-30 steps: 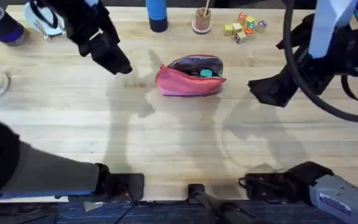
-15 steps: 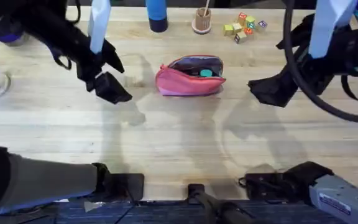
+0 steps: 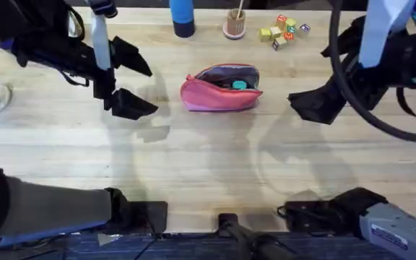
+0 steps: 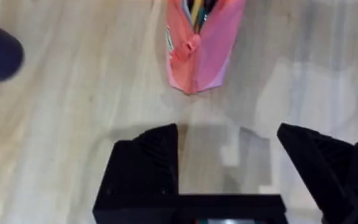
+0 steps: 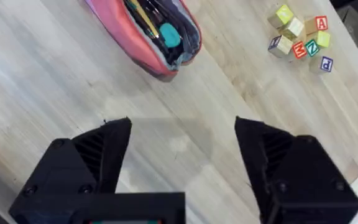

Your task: Unzip the bag, pick up the pens from the table one at a time and place them inside, then zip the bag closed.

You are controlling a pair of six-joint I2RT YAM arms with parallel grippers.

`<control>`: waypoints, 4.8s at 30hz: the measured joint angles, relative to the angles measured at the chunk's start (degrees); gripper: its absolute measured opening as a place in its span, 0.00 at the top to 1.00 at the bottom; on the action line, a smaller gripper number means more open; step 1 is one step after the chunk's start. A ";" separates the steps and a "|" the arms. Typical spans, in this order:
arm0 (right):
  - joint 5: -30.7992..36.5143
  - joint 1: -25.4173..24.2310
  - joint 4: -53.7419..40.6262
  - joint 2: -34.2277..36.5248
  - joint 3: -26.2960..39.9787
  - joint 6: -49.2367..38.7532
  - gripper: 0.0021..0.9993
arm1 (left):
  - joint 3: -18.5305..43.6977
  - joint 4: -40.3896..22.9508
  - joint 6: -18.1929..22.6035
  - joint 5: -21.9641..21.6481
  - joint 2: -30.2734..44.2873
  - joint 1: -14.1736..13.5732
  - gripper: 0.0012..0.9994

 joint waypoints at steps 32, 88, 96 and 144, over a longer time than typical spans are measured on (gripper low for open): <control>-15.26 13.88 29.35 11.40 0.02 12.90 0.00 | -0.04 4.63 4.56 4.27 6.97 -0.01 0.00; -13.66 17.29 21.67 34.46 12.85 31.32 0.00 | -0.04 3.40 4.56 4.26 6.97 -0.02 0.00; -13.64 17.35 18.03 42.65 19.85 29.93 0.00 | -0.04 3.42 4.56 4.26 6.97 -0.01 0.00; -9.79 17.42 22.88 52.99 19.87 28.73 0.68 | -0.04 3.40 4.56 4.26 6.97 -0.02 0.00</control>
